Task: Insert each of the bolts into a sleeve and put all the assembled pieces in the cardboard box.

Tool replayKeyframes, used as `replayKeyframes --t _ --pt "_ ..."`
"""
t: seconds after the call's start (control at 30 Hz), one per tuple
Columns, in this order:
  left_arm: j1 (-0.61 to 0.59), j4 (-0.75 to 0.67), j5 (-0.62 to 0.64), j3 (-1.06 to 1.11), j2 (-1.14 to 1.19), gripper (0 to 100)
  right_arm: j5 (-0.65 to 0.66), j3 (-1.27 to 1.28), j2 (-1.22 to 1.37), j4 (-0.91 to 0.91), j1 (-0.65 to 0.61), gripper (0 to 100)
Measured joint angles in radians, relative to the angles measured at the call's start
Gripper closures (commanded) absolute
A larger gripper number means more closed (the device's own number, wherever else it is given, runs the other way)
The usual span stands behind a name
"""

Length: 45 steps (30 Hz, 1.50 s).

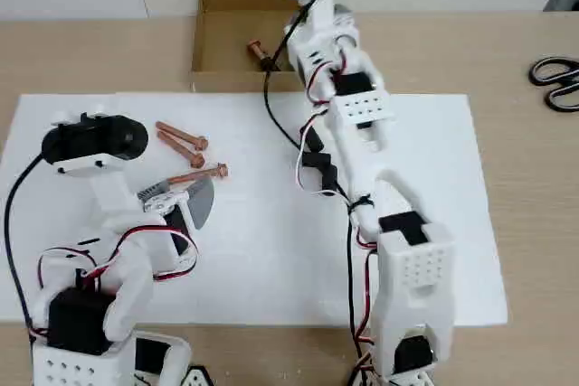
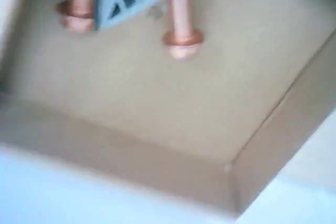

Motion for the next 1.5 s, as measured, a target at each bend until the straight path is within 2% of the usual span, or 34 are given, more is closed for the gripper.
replayKeyframes --t 0.27,0.53,0.67,0.87,0.97,1.17,1.5 --pt "0.0 0.0 0.0 0.0 -0.052 81 0.0 0.0 -0.252 0.269 0.058 75.7" --pt "0.0 0.0 -0.012 0.055 -0.253 80 0.0 -0.002 -0.52 0.68 0.063 75.7" --pt "0.0 -0.005 -0.087 0.091 -0.302 80 0.0 -0.011 -0.577 0.924 0.009 75.7" --pt "0.0 -0.012 -0.11 0.091 -0.316 78 0.0 -0.011 -0.56 1.195 -0.051 75.7" --pt "0.0 -0.003 -0.166 0.091 -0.316 73 0.0 -0.011 -0.497 1.247 -0.055 75.7" --pt "0.0 0.023 -0.199 0.087 -0.292 72 0.0 -0.011 -0.338 1.257 -0.055 75.7" --pt "0.0 0.198 -0.235 -0.206 0.163 72 0.0 -0.011 -0.112 1.257 -0.055 75.7"
